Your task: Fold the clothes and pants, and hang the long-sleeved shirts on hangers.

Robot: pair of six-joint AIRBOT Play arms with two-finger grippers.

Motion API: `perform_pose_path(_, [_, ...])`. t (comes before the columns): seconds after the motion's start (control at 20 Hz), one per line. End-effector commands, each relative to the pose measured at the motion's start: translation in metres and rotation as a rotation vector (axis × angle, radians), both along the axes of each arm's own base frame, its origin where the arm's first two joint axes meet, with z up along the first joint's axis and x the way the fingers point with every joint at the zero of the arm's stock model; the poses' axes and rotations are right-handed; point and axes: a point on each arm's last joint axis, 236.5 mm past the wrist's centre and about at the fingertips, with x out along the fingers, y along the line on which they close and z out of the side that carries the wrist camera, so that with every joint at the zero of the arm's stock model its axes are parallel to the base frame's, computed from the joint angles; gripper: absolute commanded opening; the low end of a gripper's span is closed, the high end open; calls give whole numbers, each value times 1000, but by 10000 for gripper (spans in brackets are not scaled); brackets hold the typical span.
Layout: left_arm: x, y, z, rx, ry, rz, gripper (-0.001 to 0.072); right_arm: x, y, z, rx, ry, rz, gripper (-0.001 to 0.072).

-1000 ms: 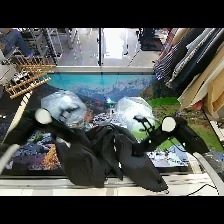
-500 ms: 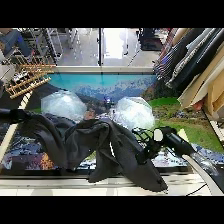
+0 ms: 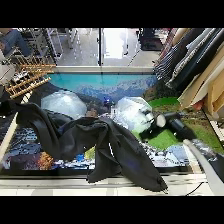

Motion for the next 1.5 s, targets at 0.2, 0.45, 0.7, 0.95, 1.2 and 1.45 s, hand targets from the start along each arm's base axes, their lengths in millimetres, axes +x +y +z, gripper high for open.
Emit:
perform_pose_path(0.2, [20,31,22,-6,-123,124,16,-73,119,58,576,260,243,331])
perform_pose_path(0.45, [17,27,19,-13,-106,106,16,-128,201,8,383,253,454,560])
perform_pose_path(0.7, [17,26,19,-14,-105,106,16,-165,215,-47,255,404,485,380])
perform_pose_path(0.95, [21,21,29,-56,-138,106,17,-89,149,-18,7,183,355,22])
perform_pose_path(1.2, [25,-31,187,-452,-529,35,16,27,-15,210,-63,-450,-35,20])
perform_pose_path(1.45, [-87,-40,435,-815,-1187,-140,16,-57,-165,464,-205,-1143,-399,20])
